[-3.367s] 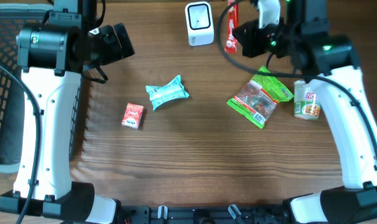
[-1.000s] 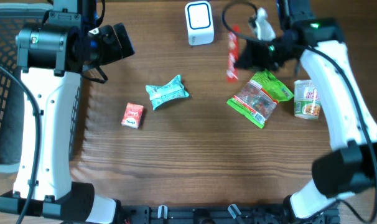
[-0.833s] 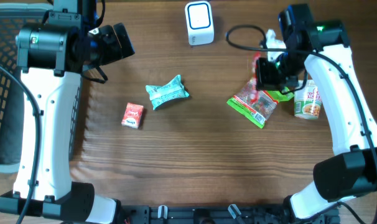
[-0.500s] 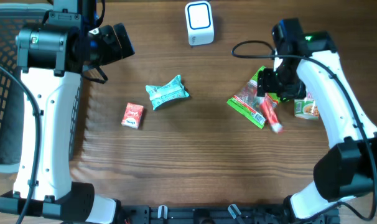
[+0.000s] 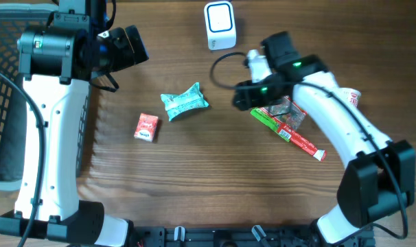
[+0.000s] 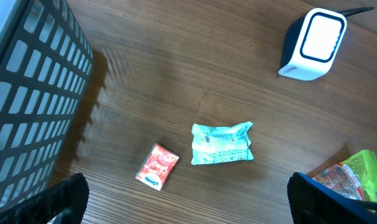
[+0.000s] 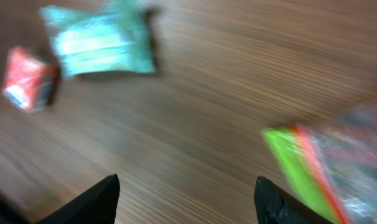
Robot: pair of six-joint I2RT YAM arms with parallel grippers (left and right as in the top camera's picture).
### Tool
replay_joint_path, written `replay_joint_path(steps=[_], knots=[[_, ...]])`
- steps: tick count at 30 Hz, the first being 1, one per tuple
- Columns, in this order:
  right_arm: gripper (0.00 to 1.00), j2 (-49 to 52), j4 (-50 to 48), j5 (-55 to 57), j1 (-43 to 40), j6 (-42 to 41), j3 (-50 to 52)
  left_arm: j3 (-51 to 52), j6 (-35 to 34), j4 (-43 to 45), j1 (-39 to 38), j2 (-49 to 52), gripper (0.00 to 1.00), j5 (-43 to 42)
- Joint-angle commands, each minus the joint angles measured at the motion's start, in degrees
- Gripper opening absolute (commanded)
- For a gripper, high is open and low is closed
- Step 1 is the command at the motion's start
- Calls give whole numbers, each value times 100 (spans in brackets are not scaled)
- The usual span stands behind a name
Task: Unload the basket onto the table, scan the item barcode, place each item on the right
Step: 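Reach the right gripper to the mint-green wipes pack and grasp it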
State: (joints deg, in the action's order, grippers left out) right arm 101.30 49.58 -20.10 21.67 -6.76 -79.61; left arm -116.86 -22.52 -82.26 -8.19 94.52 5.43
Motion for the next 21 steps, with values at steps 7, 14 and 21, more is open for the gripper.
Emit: replay_joint_path(steps=[7,14,21], knots=[[71,153,-1980,-210,946,-544,11,-15,114,2,26,-2,100,-26],[67,970,-3143,-382,1064,-584,13,-15,114,0,26,-2,100,-26],[56,2229,-4581,-542,1464,-564,13,-15,114,0,26,-2,100,-26]])
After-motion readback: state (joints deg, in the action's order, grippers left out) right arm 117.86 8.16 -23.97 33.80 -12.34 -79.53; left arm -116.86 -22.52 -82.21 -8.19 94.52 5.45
